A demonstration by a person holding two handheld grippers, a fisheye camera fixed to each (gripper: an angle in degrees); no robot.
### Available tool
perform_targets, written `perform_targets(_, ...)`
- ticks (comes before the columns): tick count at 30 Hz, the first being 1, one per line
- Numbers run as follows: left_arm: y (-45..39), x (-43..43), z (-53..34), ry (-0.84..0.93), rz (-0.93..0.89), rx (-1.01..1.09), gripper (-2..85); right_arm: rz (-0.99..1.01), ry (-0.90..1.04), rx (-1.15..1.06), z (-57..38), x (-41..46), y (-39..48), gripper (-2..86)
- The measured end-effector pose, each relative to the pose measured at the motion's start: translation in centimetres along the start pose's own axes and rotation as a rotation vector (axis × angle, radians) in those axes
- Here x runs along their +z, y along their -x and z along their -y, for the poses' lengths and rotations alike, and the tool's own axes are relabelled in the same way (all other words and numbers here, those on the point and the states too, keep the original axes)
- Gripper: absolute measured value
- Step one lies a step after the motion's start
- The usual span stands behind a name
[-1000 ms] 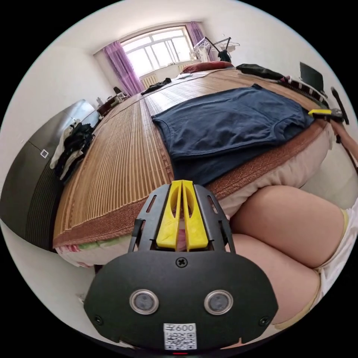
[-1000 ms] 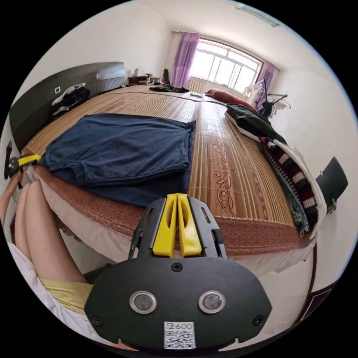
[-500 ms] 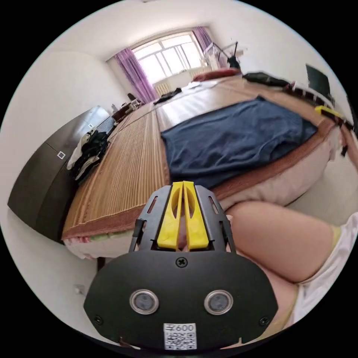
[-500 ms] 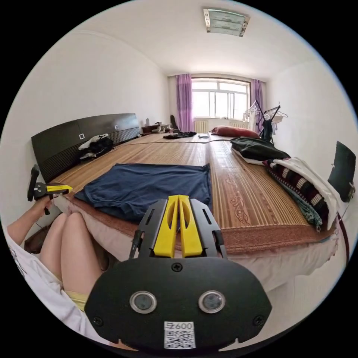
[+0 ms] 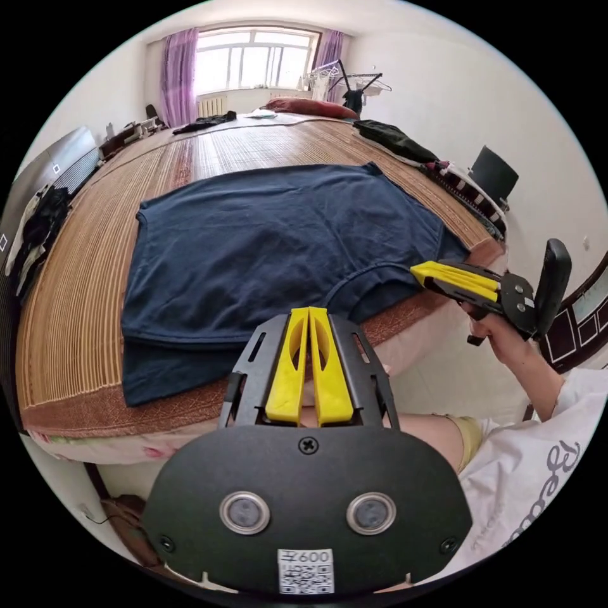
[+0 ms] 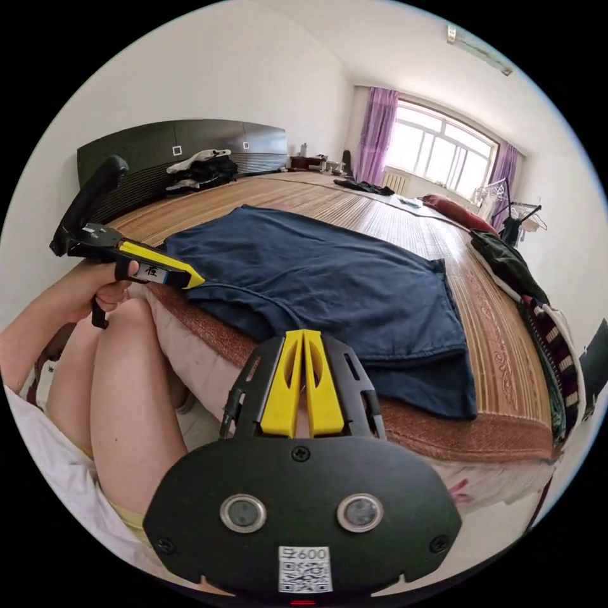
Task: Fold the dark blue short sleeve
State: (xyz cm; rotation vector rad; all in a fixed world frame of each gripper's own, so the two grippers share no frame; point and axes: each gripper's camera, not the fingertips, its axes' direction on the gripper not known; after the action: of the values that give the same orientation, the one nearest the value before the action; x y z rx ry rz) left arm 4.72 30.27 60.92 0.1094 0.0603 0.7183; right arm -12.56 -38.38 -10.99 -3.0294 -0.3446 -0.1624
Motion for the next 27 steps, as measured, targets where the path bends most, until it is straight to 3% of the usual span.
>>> perform_targets(2,0.9,0.1,-0.3,-0.018,-0.029,-0.021,0.2,0.026,0.072,0.012,2.2,-0.3,-2.5,-0.9)
perform_targets(4,2.1,0.3,-0.7,-0.037,-0.063,-0.055,0.1,-0.03,0.009,0.066,2.1,-0.2,-4.5,-0.9)
perform_targets(7,3.1,0.7,-0.5,-0.038,-0.084,-0.062,0.1,0.038,-0.002,0.125,1.8,0.5,-7.8,-0.9)
perform_targets(10,3.7,1.0,-0.4,-0.042,-0.088,-0.058,0.1,0.127,0.137,0.109,5.0,0.2,-11.2,-0.9)
perform_targets(13,4.8,1.5,-0.2,-0.048,-0.094,-0.069,0.1,0.136,0.091,0.128,6.8,-0.3,-13.9,-0.9)
perform_targets(16,5.6,1.8,0.0,-0.052,-0.103,-0.074,0.0,0.201,0.232,0.083,10.0,1.4,-15.8,-0.9)
perform_targets(19,6.2,2.1,0.7,-0.039,-0.083,-0.065,0.0,0.234,-0.003,0.069,14.6,0.0,-17.7,-0.9)
perform_targets(22,6.8,1.9,1.8,-0.011,-0.111,-0.056,0.0,0.385,0.034,-0.013,21.9,3.8,-19.6,-0.9)
perform_targets(23,7.6,1.9,2.1,-0.044,-0.208,-0.053,0.0,0.438,0.084,-0.073,25.1,6.4,-20.0,-0.9)
perform_targets(25,10.5,3.7,2.9,-0.019,-0.373,-0.105,0.0,0.4,0.143,-0.169,29.6,10.4,-19.5,-0.9)
perform_targets(27,12.4,5.9,3.2,0.05,-0.413,-0.117,0.0,0.411,0.15,-0.311,33.3,13.8,-18.7,-0.8)
